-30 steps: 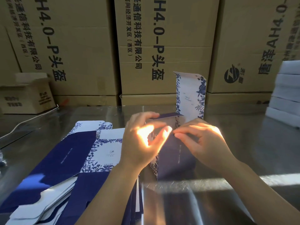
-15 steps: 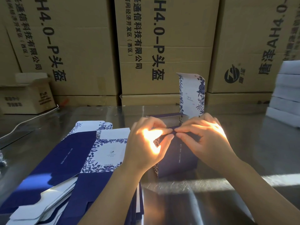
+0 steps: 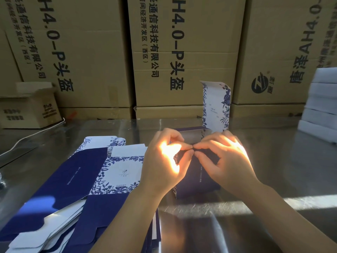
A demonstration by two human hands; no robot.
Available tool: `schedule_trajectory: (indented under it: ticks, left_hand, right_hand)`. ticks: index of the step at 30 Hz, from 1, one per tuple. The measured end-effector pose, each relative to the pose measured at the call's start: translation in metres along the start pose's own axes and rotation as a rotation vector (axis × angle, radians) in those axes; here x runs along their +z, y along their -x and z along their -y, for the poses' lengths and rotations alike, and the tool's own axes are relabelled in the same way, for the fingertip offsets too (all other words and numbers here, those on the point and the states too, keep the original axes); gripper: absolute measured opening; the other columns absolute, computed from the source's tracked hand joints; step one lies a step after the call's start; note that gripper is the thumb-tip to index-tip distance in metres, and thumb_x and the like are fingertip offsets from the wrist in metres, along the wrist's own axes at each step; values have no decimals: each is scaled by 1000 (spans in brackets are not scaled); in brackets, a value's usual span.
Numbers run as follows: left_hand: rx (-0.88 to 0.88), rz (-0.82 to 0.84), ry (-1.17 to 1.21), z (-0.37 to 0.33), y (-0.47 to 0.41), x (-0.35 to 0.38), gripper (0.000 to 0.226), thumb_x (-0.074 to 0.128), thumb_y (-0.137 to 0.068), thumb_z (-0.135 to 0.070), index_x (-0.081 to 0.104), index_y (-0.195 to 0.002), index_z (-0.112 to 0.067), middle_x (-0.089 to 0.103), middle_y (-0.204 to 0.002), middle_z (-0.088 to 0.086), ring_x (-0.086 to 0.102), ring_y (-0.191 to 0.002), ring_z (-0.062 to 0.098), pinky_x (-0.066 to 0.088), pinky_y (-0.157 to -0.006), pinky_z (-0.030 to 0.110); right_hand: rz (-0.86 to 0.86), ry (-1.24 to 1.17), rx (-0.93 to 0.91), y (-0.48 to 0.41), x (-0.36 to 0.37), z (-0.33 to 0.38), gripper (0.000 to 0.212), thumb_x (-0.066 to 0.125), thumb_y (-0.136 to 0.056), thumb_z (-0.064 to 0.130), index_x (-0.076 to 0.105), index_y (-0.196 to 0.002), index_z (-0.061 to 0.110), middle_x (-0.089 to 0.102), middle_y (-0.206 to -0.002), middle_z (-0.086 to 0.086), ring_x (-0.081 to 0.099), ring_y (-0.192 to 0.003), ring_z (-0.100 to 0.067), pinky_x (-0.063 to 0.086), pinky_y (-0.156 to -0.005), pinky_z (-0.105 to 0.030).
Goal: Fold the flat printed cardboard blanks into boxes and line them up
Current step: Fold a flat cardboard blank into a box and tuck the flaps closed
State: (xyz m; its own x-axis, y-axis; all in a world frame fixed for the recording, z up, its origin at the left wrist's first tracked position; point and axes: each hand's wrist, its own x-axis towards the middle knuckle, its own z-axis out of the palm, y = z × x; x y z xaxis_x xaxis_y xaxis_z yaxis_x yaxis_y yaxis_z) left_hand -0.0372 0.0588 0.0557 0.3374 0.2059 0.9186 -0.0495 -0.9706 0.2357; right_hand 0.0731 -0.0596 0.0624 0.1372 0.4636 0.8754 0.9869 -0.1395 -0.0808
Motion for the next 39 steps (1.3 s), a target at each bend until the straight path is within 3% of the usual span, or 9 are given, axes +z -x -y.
schedule_trajectory:
  ticks: [11,17,21,28,32,39]
  left_hand:
    - [1,-3,-13,0,0,1,3,72,-77,-17,73,-75,-14,54,-83,-1,52,-77,19,48,-64,35]
    - [-24,-16,-10,5,1,2,9,70,-79,-22,75,-83,-16,53,-83,-3,51,-77,14,48,-62,32]
    - [-67,-18,35,2,3,5,8,70,-78,-25,74,-80,-18,51,-83,-6,50,-79,12,45,-65,27]
    - [-57,19,47,3,1,2,8,70,-78,-25,74,-81,-18,50,-83,-7,51,-78,14,46,-67,31]
    - [-54,16,16,4,-1,-1,9,70,-78,-23,75,-81,-17,51,-82,-6,51,-77,16,47,-66,33]
    - [-84,20,32,1,-1,0,10,69,-78,-22,75,-77,-15,50,-80,-6,51,-76,16,47,-64,32]
  right_hand:
    - [32,-19,49,-2,-3,2,10,65,-79,19,74,-80,19,67,-77,5,56,-76,-25,48,-70,-42]
    - [84,-24,150,-3,-5,0,17,61,-80,31,76,-85,24,67,-82,9,55,-83,-22,36,-79,-35]
    - [79,3,127,-4,-5,0,15,62,-79,29,76,-80,24,67,-78,9,55,-81,-22,38,-75,-36]
    - [92,-3,126,-5,-8,-4,16,63,-80,34,77,-82,28,68,-81,13,48,-83,-14,26,-75,-28]
    - [135,-22,170,-6,-10,-10,5,72,-83,27,76,-84,28,67,-86,13,46,-87,-14,22,-79,-24]
    - [159,-20,149,-8,-11,-11,5,72,-83,22,76,-82,25,66,-84,12,46,-84,-17,20,-76,-25]
